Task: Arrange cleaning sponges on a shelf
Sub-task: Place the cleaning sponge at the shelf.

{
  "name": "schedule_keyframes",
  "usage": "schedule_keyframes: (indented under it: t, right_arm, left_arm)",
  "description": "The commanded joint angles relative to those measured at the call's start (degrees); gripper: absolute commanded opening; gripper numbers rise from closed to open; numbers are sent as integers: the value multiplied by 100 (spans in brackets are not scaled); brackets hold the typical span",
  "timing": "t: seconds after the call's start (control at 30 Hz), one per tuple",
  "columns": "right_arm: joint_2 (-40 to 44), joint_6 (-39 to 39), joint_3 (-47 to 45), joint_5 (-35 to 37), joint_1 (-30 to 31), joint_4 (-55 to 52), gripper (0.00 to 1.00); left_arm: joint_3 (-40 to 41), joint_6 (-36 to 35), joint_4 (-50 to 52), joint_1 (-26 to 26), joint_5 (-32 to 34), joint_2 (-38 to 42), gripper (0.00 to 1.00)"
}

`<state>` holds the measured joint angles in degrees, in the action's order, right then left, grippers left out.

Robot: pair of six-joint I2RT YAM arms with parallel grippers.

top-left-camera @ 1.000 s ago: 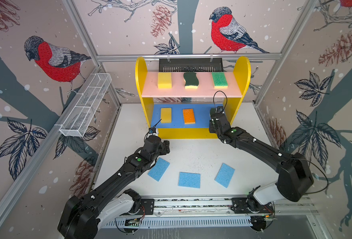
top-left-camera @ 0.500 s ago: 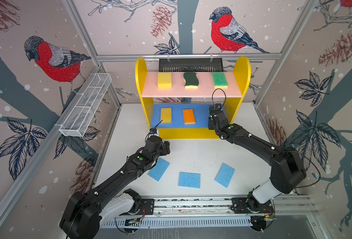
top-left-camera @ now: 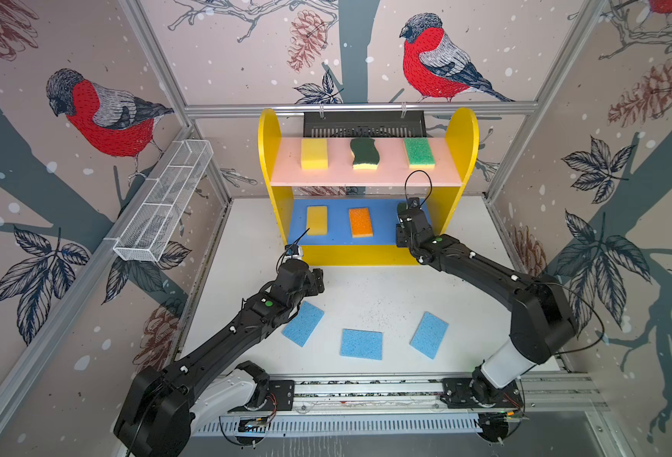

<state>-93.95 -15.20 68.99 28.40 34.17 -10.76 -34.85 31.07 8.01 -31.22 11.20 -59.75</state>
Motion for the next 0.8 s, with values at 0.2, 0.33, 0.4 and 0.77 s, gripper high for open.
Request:
schedule_keyframes:
  t: [0.2, 0.33, 0.4, 0.77]
  right_arm:
    - [-95, 9, 97, 73, 2, 19, 59]
    - [-131, 5, 131, 111, 2, -61, 59]
    - [-132, -9, 142, 156, 4, -109, 59]
    - [-153, -32, 202, 277, 4, -234, 64]
  left_arm:
    - [-4, -68, -177, 31, 40, -71, 79]
    - [-13, -64, -203, 40, 17, -87, 79]
    - [-13, -65, -212, 55, 5, -98, 79]
    - [-39, -45, -212, 60, -26, -122, 79]
